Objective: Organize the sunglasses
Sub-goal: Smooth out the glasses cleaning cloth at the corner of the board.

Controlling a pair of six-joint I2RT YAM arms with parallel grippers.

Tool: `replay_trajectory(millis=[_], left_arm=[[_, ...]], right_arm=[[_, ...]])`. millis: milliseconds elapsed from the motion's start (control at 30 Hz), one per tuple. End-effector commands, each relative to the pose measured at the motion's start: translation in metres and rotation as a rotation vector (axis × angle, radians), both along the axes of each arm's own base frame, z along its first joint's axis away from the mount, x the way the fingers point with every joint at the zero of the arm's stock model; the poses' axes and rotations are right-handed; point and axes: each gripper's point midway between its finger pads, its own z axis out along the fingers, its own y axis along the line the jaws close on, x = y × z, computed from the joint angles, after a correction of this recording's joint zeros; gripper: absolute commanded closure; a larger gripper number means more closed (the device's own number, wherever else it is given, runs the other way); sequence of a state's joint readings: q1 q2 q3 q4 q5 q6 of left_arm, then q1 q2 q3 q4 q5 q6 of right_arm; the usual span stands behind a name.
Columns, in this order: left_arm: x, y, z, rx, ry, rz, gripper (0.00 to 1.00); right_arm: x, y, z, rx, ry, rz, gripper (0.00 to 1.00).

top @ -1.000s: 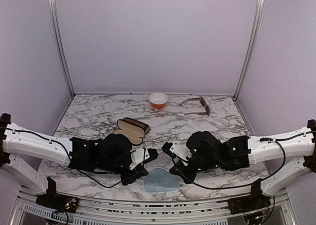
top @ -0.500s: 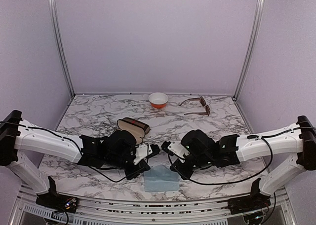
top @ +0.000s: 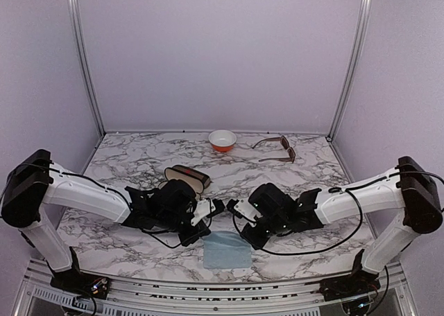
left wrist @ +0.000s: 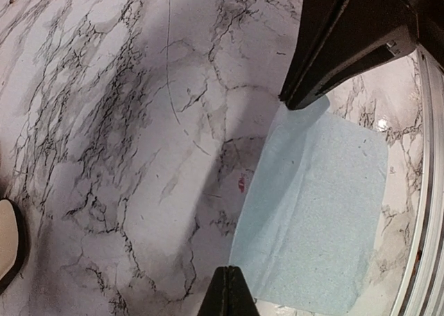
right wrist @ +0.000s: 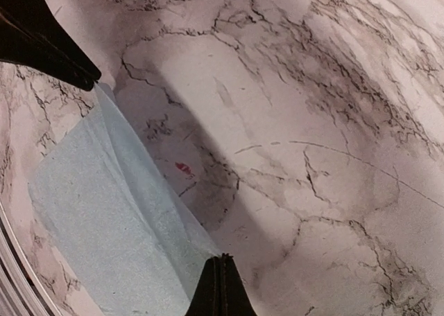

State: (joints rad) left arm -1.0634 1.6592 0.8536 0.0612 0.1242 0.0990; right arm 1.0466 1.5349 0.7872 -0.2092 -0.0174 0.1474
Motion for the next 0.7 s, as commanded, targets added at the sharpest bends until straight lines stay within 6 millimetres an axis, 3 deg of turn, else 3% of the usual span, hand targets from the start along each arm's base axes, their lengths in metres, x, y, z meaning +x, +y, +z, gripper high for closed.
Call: replay_trajectory(millis=[0, 133, 467, 600, 667], left_arm=[[0.017, -0.009, 0.003, -0.034, -0.024, 0.004, 1.00], [0.029, -0.010, -0.002, -0.026, -0.019, 0.015, 1.00], [0.049, -0.015, -0.009, -0.022, -0.007, 0.053, 0.98], [0.059, -0.013, -0.008, -0.017, 0.004, 0.103, 0.79], [0.065, -0.011, -0.002, -0.022, -0.015, 0.128, 0.71]], right_arm=[[0.015, 0.011, -0.001, 0.011, -0.015, -0.014, 1.00], [0.020, 0.010, -0.010, -0.005, -0.011, -0.030, 1.00], [0.048, 0.005, -0.005, -0.019, -0.073, -0.126, 0.91], [0.055, 0.003, -0.007, -0.041, -0.083, -0.163, 0.70], [0.059, 0.000, -0.005, -0.052, -0.095, -0.191, 0.67]])
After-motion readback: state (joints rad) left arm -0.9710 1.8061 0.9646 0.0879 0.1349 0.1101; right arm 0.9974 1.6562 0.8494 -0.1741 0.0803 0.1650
